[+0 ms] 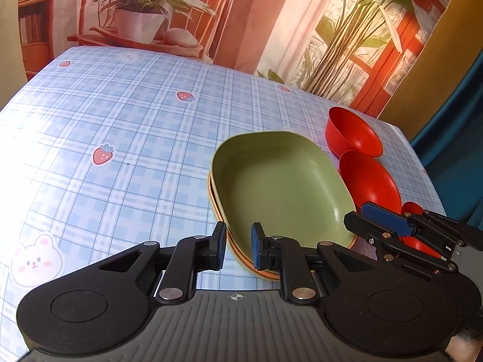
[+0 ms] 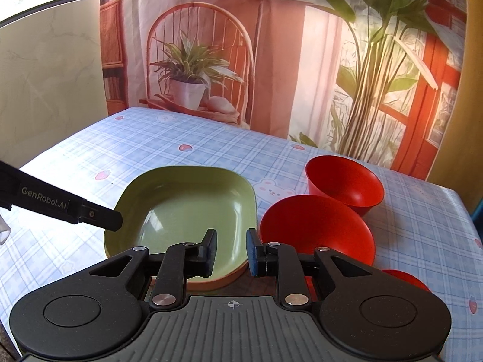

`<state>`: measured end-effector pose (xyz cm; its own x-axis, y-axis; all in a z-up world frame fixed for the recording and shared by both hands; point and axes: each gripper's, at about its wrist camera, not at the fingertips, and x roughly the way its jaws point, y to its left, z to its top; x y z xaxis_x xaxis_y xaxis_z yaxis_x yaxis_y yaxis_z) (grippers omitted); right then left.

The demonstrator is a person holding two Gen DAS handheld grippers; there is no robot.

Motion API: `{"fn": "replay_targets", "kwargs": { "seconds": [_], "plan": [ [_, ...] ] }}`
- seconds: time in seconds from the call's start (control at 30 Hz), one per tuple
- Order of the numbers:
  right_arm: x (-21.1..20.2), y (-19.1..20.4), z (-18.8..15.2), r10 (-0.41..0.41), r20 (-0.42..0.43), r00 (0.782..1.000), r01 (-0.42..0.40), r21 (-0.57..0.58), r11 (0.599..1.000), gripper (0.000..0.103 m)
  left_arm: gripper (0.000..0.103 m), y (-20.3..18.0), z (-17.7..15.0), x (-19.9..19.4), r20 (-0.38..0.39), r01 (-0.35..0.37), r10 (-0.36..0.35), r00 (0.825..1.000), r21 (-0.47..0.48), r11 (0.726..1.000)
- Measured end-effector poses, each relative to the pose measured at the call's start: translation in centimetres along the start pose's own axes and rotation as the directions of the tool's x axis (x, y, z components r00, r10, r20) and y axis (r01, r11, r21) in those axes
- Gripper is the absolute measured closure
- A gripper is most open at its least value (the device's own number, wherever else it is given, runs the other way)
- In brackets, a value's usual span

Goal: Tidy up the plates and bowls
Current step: 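Lower the green plate onto the orange plate and open the left gripper, then grasp the rim of a red bowl with the left gripper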

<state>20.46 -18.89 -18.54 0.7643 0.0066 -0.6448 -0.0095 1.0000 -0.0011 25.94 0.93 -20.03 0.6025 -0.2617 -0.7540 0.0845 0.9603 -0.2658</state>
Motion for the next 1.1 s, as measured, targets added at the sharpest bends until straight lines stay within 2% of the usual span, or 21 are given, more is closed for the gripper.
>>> {"fn": "replay_targets", "kwargs": {
  "seconds": [0.27, 0.53, 1.1],
  "plan": [
    [0.1, 1.4, -2.2, -0.004, -0.036, 0.999, 0.003, -0.034, 0.999, 0.083, 0.085, 0.3, -0.4, 0.8, -0.018, -0.005, 0.005, 1.0, -0.015, 1.0],
    [0.2, 1.0, -2.2, -0.001, -0.037, 0.999, 0.001, -0.005, 1.0, 0.083, 0.084, 0.2, -0.3, 0.9, -0.018, -0.015, 0.015, 1.0, -0.014, 1.0],
    [-0.8, -3.5, 0.1, -0.028, 0.016, 0.999, 0.026, 0.106, 0.994, 0.082, 0.08, -1.6, 1.8, -1.3, 0.082, -0.07, 0.068, 0.994, 0.028, 0.997]
  ]
}}
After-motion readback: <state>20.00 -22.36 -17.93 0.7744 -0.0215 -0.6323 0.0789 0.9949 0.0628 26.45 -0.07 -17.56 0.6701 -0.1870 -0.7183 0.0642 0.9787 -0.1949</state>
